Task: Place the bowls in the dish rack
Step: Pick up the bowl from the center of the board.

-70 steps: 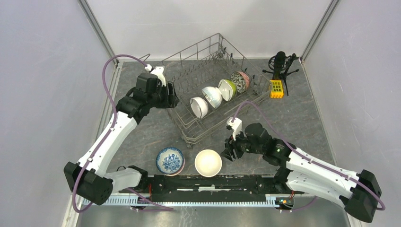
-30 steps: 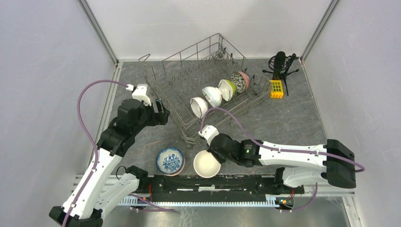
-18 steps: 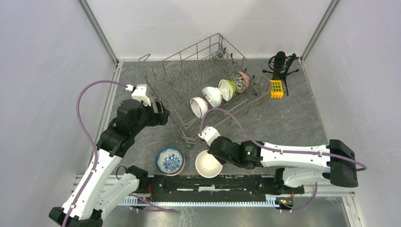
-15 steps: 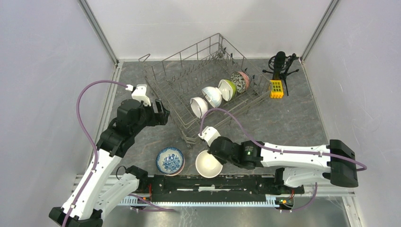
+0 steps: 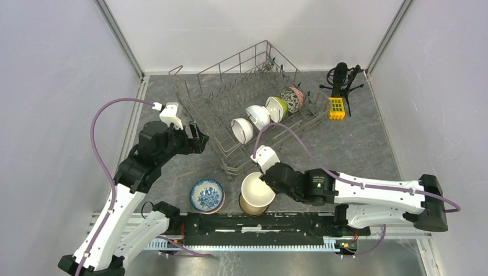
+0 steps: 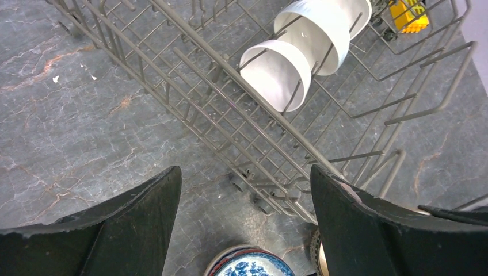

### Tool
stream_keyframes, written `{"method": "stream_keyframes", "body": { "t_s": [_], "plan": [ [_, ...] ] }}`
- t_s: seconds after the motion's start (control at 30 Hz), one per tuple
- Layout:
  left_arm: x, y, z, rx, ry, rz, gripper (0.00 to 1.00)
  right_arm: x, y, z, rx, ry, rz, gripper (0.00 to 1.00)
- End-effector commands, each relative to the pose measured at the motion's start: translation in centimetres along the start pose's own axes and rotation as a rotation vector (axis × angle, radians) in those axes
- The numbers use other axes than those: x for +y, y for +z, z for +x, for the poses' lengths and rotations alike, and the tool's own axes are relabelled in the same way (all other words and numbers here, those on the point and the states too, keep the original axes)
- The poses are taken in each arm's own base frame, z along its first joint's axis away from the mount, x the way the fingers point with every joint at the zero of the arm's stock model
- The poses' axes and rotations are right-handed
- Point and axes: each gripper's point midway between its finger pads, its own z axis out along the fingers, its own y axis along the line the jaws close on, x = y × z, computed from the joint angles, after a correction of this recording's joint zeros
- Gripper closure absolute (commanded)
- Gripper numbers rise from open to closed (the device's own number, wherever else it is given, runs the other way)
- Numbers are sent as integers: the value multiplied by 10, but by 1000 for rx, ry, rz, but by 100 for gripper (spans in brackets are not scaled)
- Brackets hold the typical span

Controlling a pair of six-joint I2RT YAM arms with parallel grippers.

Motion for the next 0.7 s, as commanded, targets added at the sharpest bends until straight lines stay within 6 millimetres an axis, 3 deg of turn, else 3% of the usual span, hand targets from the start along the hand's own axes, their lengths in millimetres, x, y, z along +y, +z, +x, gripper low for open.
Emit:
{"method": "stream_keyframes", "body": {
  "t_s": [0.0, 0.37, 0.67],
  "plan": [
    [-13, -19, -23, -83, -13, 56, 12, -24, -39, -72, -202, 85, 77, 100],
    [-18, -52, -32, -209, -41, 106, 7, -87, -96, -140, -297, 35, 359, 100],
    [-13, -52, -14, -173, -22, 99, 5, -128, -112, -188, -335, 14, 535, 100]
  ]
}}
